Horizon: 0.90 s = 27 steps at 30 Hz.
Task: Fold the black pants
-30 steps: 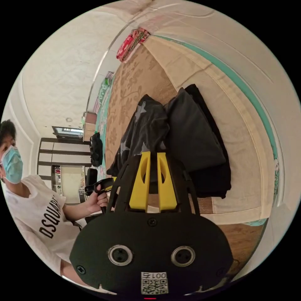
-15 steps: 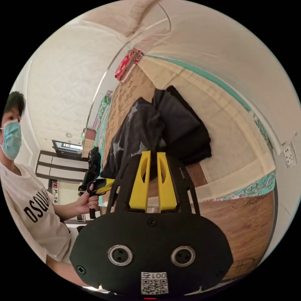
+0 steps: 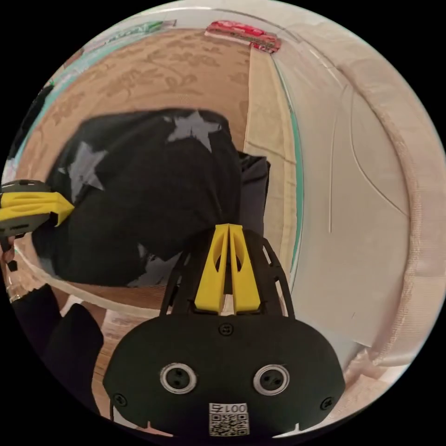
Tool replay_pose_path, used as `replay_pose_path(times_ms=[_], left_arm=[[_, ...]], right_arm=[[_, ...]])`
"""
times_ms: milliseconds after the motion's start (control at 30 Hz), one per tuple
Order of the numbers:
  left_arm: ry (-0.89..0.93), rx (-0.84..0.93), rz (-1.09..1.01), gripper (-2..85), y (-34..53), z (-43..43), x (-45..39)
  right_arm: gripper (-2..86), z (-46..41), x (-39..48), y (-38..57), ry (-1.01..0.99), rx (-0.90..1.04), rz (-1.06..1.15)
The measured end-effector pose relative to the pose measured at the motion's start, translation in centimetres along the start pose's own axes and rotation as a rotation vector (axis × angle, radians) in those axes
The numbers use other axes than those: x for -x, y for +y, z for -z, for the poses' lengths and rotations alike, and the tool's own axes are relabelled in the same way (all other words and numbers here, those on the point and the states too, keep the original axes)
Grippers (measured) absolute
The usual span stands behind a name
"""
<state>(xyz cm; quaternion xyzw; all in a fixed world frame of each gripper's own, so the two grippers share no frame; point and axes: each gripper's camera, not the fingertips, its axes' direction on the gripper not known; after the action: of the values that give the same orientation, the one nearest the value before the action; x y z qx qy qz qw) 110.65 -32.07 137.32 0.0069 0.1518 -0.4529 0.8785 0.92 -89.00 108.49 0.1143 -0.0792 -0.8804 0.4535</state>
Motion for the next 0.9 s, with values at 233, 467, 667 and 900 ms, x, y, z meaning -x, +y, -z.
replay_pose_path(times_ms=[233,467,667,900], left_arm=[[-0.144,-0.072,-0.142,-1.0,4.3,4.0,-6.2],[-0.390,-0.325,-0.010,-1.0,12.4,16.6,-4.7],[-0.554,-0.442,0.165,-0.9,22.6,26.9,3.3],[-0.784,-0.298,0.394,0.5,36.5,35.1,15.5]], right_arm=[[0.2,3.1,10.3,-2.2,0.358,-0.031,0.132],[0.2,18.4,16.6,-6.6,0.170,-0.383,-0.053],[1.2,27.5,31.5,-14.4,-0.005,-0.706,0.069],[6.4,32.2,57.1,-29.0,-0.281,-0.747,0.302]])
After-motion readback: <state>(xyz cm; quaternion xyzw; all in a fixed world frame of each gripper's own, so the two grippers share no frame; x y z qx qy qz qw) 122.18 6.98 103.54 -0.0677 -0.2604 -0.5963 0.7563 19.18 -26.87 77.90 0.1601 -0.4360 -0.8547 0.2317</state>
